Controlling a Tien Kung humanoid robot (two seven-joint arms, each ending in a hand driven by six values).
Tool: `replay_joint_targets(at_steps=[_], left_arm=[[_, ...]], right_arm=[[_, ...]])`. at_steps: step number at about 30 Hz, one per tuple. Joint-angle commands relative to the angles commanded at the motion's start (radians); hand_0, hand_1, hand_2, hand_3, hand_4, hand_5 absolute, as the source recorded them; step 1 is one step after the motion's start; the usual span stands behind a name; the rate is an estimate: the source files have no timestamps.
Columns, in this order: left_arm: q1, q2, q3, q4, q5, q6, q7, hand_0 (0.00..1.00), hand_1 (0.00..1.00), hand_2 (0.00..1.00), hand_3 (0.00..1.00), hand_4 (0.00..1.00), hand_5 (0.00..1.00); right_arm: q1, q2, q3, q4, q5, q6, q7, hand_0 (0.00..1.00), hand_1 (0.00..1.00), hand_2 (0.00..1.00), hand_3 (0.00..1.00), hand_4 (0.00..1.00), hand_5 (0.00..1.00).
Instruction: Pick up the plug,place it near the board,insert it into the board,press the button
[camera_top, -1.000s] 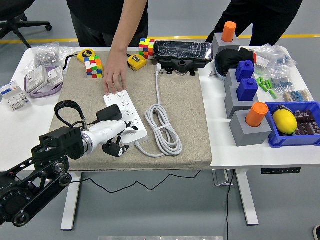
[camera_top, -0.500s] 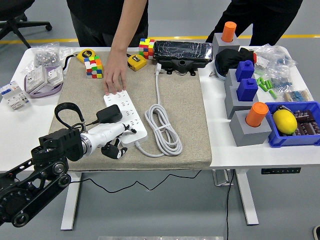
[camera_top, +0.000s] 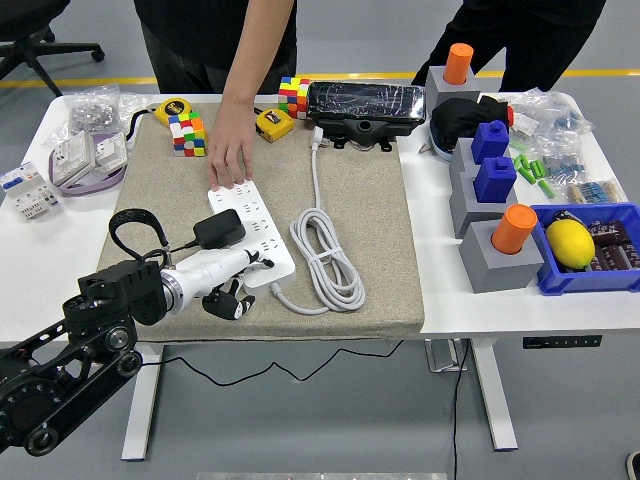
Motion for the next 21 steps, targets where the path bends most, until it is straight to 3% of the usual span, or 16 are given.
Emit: replay_joint_targets(at_steps=[21], left_arm=[[-0.010,0.006,0.002,-0.002,0.007,-0.001,-0.001,0.171,0.013,0.132,0.852,0.518,0.002]], right_arm=[[0.006,-0.001,0.000,0.000,0.002,-0.001,0.000,0.822,0.793,0.774,0.795,0.998,0.998]])
